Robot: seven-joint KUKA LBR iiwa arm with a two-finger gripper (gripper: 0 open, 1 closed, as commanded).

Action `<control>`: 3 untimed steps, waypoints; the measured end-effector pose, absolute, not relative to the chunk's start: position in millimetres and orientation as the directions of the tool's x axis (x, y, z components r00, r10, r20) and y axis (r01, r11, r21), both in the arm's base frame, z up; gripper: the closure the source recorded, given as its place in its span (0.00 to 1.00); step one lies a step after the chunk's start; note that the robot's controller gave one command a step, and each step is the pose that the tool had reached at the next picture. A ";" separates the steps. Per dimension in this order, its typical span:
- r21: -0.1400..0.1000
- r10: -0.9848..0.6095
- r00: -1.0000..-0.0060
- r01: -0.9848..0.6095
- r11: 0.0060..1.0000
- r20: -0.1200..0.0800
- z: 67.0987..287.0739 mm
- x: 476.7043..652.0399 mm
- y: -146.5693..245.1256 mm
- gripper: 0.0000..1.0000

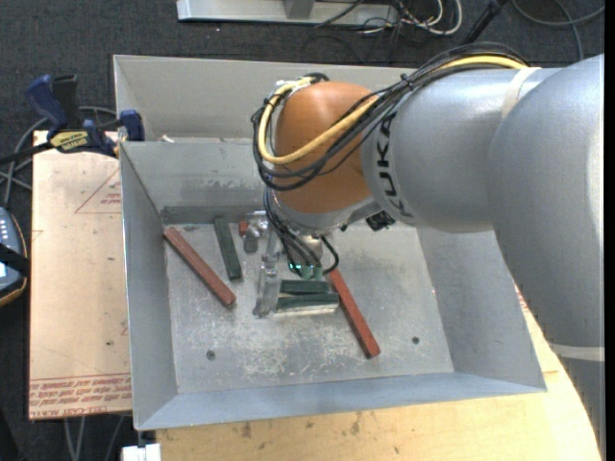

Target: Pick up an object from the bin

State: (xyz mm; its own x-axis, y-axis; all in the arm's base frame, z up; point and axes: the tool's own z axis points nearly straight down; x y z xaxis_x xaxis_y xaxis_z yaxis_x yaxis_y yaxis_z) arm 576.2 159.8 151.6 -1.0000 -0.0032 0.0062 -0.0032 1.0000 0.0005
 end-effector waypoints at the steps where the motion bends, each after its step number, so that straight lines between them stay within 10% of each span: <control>1: -0.001 -0.357 -0.934 -0.357 0.934 0.003 68.5 603.1 72.3 0.00; 2: 0.001 -0.359 -0.933 -0.359 0.933 -0.002 70.7 604.0 74.9 1.00; 3: 0.002 -0.359 -0.933 -0.359 0.933 -0.003 70.4 604.0 75.0 0.00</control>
Offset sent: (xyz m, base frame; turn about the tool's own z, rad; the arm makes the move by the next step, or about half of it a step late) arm 0.0270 -0.0854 -0.0816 -0.3672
